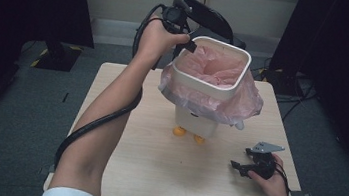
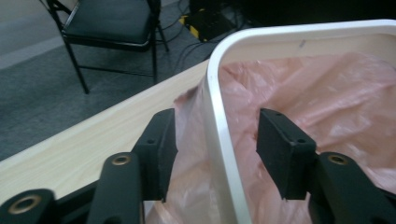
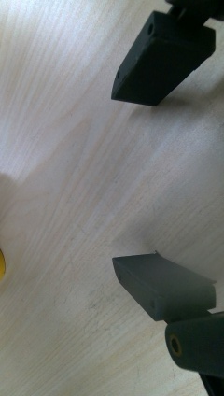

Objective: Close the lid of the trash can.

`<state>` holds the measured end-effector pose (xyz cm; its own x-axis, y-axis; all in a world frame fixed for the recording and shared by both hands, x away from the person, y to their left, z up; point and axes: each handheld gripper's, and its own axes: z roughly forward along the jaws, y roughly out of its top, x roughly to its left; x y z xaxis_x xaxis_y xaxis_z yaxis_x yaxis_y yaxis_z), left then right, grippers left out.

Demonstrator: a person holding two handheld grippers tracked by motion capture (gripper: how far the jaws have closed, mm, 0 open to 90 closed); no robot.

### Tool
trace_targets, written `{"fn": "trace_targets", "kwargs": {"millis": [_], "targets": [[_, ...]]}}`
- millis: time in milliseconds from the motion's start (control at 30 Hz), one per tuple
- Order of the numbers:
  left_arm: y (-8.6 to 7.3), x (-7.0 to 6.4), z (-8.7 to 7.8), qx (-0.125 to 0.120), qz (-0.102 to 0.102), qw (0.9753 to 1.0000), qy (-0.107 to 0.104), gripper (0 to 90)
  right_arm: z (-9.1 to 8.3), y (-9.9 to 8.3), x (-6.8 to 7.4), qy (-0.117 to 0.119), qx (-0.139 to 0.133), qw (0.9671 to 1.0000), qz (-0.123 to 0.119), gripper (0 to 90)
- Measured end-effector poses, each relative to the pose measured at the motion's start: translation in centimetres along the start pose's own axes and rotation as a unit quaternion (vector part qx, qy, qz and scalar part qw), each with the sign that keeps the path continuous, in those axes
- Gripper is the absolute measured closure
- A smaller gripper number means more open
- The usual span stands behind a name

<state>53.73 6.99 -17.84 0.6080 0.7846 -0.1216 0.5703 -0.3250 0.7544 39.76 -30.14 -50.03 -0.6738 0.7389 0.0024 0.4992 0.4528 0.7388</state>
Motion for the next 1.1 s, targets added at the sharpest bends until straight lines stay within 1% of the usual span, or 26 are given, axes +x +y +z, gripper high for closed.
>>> {"fn": "trace_targets", "kwargs": {"millis": [33, 67, 100, 133, 167, 233, 267, 300, 333, 367, 400, 433, 467, 500, 533, 567, 600, 700, 733, 800, 833, 900, 933, 1000, 1033, 1100], "targets": [[-0.2, 0.1, -0.3, -0.002, -0.006, 1.0000, -0.003, 49.1, 0.0, 0.0, 0.0, 0.000, 0.000, 1.0000, 0.000, 15.8], [-0.4, 0.2, -0.6, -0.007, -0.006, 0.9999, -0.010, 51.8, 0.0, 0.0, 0.0, 0.000, 0.000, 1.0000, 0.000, 15.8], [-0.6, 0.2, -0.8, -0.012, -0.011, 0.9997, -0.018, 51.9, 0.0, 0.0, 0.0, -0.001, 0.000, 1.0000, -0.001, 15.8], [-0.8, 0.1, -1.0, -0.005, -0.008, 0.9998, -0.019, 51.9, 0.0, 0.0, 0.0, -0.001, 0.000, 1.0000, -0.001, 15.8], [-1.0, 0.0, -1.0, 0.002, -0.004, 0.9998, -0.021, 54.5, 0.0, 0.0, 0.0, -0.001, 0.000, 1.0000, -0.001, 15.8], [-1.2, 0.0, -1.0, 0.002, 0.001, 0.9999, -0.015, 55.1, 0.0, 0.0, 0.0, -0.001, 0.000, 1.0000, -0.002, 15.8], [-1.2, 0.1, -0.9, 0.003, -0.002, 0.9999, -0.016, 58.2, 0.0, 0.0, 0.0, 0.000, -0.001, 1.0000, -0.001, 15.8], [-1.1, 0.2, -0.9, -0.001, -0.004, 0.9999, -0.014, 59.6, 0.0, 0.0, 0.0, 0.000, -0.001, 1.0000, -0.001, 15.8], [-1.0, 0.3, -0.8, 0.000, -0.003, 0.9999, -0.015, 61.1, 0.0, 0.0, 0.0, -0.001, 0.001, 1.0000, -0.001, 15.8], [-0.9, 0.4, -0.7, 0.004, -0.006, 0.9998, -0.016, 67.2, 0.0, 0.0, 0.1, 0.001, 0.001, 1.0000, 0.000, 15.8], [-0.8, 0.3, -0.5, 0.005, -0.008, 0.9999, -0.012, 67.1, 0.0, 0.0, 0.1, 0.001, 0.001, 1.0000, -0.001, 15.8], [-0.6, 0.3, -0.4, 0.008, -0.009, 0.9998, -0.014, 69.4, 0.0, 0.0, 0.1, 0.001, 0.001, 1.0000, -0.001, 15.8], [-0.5, 0.2, -0.2, 0.013, -0.015, 0.9997, -0.015, 73.5, 0.0, 0.0, 0.1, 0.001, 0.000, 1.0000, -0.001, 15.7], [-0.4, 0.2, -0.1, 0.015, -0.016, 0.9997, -0.011, 74.3, 0.0, 0.0, 0.1, 0.001, 0.000, 1.0000, -0.001, 15.7], [-0.3, 0.1, 0.0, 0.019, -0.018, 0.9996, -0.012, 77.6, 0.0, 0.0, 0.1, 0.001, 0.000, 1.0000, -0.001, 15.7], [-0.1, 0.0, 0.2, 0.022, -0.021, 0.9995, -0.008, 80.5, 0.0, 0.0, 0.1, 0.001, 0.001, 1.0000, 0.000, 15.7], [0.0, -0.1, 0.3, 0.024, -0.020, 0.9995, -0.004, 80.8, 0.0, 0.0, 0.1, 0.001, 0.001, 1.0000, 0.000, 15.7], [0.3, -0.5, 0.5, 0.036, -0.030, 0.9988, 0.013, 82.3, 0.0, 0.0, 0.1, 0.000, 0.002, 1.0000, 0.000, 15.7], [0.4, -0.6, 0.5, 0.040, -0.029, 0.9986, 0.018, 82.6, 0.0, 0.0, 0.1, 0.001, 0.001, 1.0000, 0.000, 15.7], [0.8, -0.9, 0.5, 0.047, -0.029, 0.9978, 0.037, 83.5, 0.0, 0.0, 0.1, 0.001, 0.001, 1.0000, 0.000, 15.7], [1.0, -1.0, 0.5, 0.050, -0.027, 0.9975, 0.042, 83.9, 0.0, 0.0, 0.1, 0.001, 0.001, 1.0000, 0.000, 15.7], [1.4, -1.2, 0.6, 0.057, -0.030, 0.9968, 0.047, 83.9, 0.0, 0.0, 0.1, 0.002, 0.001, 1.0000, 0.000, 15.6], [1.6, -1.3, 0.6, 0.058, -0.027, 0.9966, 0.051, 84.1, 0.0, 0.0, 0.1, 0.002, 0.001, 1.0000, 0.000, 15.6], [1.9, -1.6, 0.7, 0.063, -0.027, 0.9963, 0.053, 84.0, 0.0, 0.0, 0.1, 0.002, 0.001, 1.0000, 0.000, 15.6], [2.1, -1.7, 0.7, 0.060, -0.025, 0.9964, 0.054, 84.0, 0.0, 0.0, 0.1, 0.002, 0.001, 1.0000, 0.000, 15.6], [2.3, -2.0, 0.7, 0.063, -0.027, 0.9966, 0.047, 83.7, 0.0, 0.0, 0.1, 0.002, 0.001, 1.0000, 0.000, 15.6]]}}
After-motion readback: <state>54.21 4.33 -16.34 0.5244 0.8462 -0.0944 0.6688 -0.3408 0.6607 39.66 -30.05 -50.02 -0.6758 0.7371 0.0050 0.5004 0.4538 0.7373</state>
